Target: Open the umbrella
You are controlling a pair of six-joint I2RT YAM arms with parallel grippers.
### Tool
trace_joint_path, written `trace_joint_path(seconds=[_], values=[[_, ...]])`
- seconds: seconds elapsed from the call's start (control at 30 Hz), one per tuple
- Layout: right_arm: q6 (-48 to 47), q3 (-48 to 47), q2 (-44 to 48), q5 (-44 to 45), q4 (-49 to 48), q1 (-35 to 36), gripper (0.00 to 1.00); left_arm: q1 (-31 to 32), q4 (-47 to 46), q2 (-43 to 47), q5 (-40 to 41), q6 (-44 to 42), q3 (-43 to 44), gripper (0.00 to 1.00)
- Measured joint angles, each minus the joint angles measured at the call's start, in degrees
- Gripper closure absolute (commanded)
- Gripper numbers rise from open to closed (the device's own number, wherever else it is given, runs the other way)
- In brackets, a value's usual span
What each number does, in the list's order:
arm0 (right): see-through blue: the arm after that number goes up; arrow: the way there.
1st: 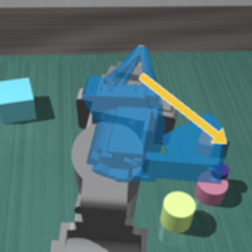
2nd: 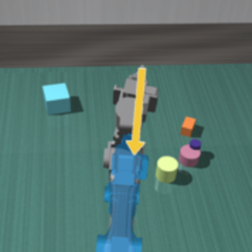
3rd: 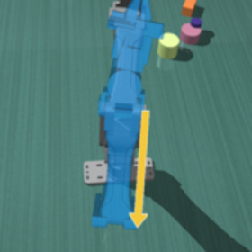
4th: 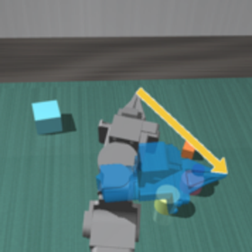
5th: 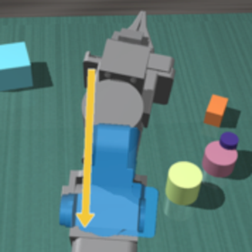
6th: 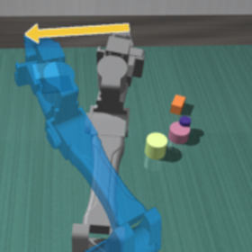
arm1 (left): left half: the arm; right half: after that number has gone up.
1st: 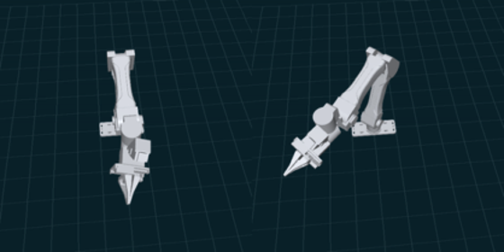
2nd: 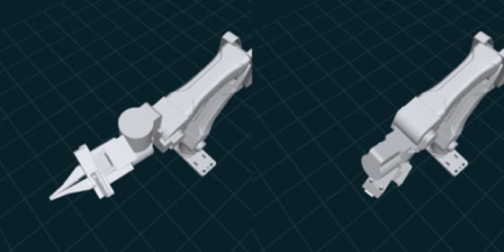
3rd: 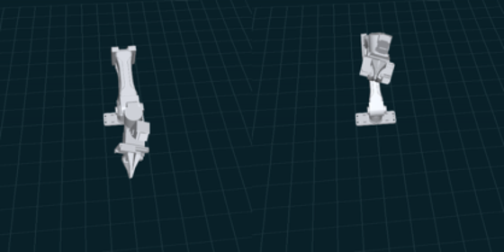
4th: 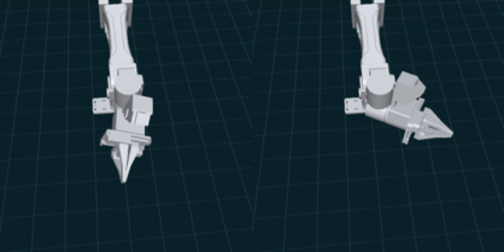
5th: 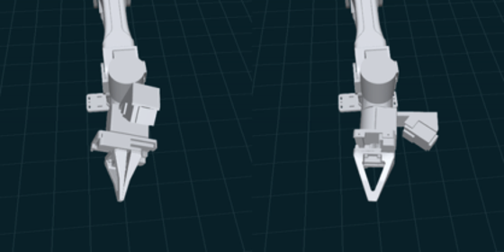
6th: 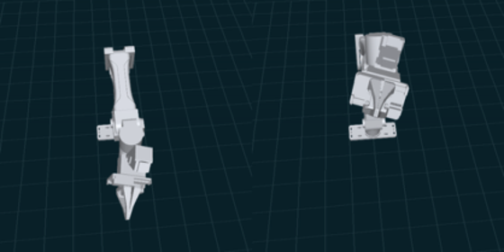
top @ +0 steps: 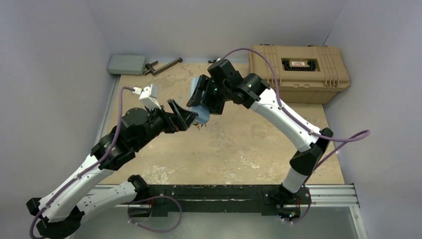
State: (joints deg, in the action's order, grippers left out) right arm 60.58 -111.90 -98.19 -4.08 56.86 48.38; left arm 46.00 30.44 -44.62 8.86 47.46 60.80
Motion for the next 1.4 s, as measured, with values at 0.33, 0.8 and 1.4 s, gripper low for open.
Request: trace_joint_path(seconds=[0.33, 0.8, 1.4], values=[[4.61, 0.37, 3.87, 0.35, -1.05, 0.28, 0.38, 7.17, -5.51, -5.14, 12.02, 2.67, 0.0, 0.02], [10.34, 4.17, 7.5, 0.2, -5.66, 0.44, 0.22, 9.64, -9.33, -8.26, 14.99, 4.52, 2.95, 1.0], [-9.92, 18.49, 25.79, -3.02, -18.56, -1.07, 0.04, 9.27, 20.76, 0.94, 24.55, 13.05, 14.05, 1.0]])
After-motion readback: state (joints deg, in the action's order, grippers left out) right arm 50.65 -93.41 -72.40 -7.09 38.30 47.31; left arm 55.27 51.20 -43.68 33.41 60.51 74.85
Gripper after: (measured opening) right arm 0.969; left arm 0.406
